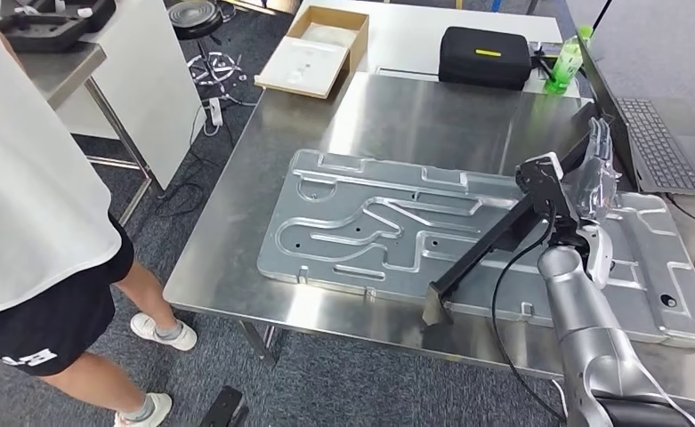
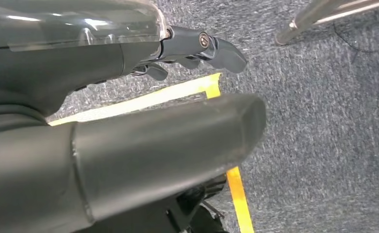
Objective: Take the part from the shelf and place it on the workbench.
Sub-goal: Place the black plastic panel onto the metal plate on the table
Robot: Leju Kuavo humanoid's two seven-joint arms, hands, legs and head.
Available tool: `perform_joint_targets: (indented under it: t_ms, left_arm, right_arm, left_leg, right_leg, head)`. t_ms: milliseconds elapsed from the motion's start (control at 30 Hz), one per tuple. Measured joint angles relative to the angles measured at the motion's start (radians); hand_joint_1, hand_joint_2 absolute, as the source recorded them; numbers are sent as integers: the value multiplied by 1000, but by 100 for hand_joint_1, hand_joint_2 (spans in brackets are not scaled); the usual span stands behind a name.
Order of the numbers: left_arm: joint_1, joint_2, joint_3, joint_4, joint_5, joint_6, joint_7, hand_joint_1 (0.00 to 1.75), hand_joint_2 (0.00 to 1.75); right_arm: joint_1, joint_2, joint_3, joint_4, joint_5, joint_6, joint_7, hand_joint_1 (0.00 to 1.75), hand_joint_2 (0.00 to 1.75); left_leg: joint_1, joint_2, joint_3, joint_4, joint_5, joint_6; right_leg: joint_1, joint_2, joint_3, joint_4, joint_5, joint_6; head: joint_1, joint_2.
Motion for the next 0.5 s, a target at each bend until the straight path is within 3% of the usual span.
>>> perform_joint_targets:
  t_ms: [33, 100, 167, 233, 267, 300, 400, 433, 500]
  left_arm:
    - [0, 0, 0, 0, 0, 0, 0, 0, 0]
    - [-1, 0, 0, 0, -1, 1, 1, 0, 0]
    - [-4, 0, 0, 0, -2, 2, 1, 0, 0]
    - [-4, 0, 1, 0, -2, 2, 2, 0, 0]
    - [-3, 0, 1, 0, -2, 2, 2, 0, 0]
    - [-3, -1, 2, 0, -2, 2, 2, 0, 0]
    - [-4, -1, 2, 0, -3, 2, 2, 0, 0]
    - [-5, -1, 2, 0, -4, 3, 2, 0, 0]
    - [-5, 0, 3, 0, -4, 3, 3, 0, 0]
  right_arm:
    - [-7, -1, 0, 10, 1, 1, 6, 0, 175]
    - [-20, -4, -1, 33, 4, 10, 18, 0, 87]
    - [-35, -8, -1, 61, 4, 25, 30, 0, 0]
    - [-42, -11, -1, 88, 4, 32, 40, 0, 0]
    - [-44, -11, -1, 99, 4, 34, 43, 0, 0]
    - [-47, -12, -1, 109, 5, 36, 45, 0, 0]
    - [-65, -14, -1, 134, 8, 46, 49, 0, 0]
    - [-71, -14, -1, 141, 8, 50, 50, 0, 44]
    - [-77, -16, -1, 153, 6, 57, 51, 0, 131]
  left_leg:
    - [2, 0, 1, -4, 4, 6]
    - [6, 0, 5, -16, 13, 18]
    - [7, 0, 6, -23, 17, 25]
    - [7, 0, 5, -21, 17, 27]
    - [7, 0, 5, -20, 16, 26]
    - [7, 0, 5, -17, 14, 25]
    - [7, -2, 2, 0, 3, 15]
    - [5, -2, -1, 4, 0, 10]
    - [1, -3, -5, 7, -1, 2]
  right_leg:
    - [-1, 0, 0, -1, 0, 6]
    - [-4, 1, -10, 23, -20, 16]
    - [-6, 2, -56, 122, -75, 23]
    - [-8, 3, -113, 241, -121, 29]
    - [-9, 3, -126, 265, -120, 32]
    - [-11, 3, -118, 247, -98, 33]
    - [-14, 3, -33, 67, -11, 32]
    - [-13, 4, -17, 30, -2, 28]
    - [-8, 5, -14, 15, -6, 16]
  head:
    - [0, 0]
    - [0, 0]
    - [0, 0]
    - [0, 0]
    - [0, 0]
    - [0, 0]
    - [0, 0]
    - [0, 0]
    - [0, 0]
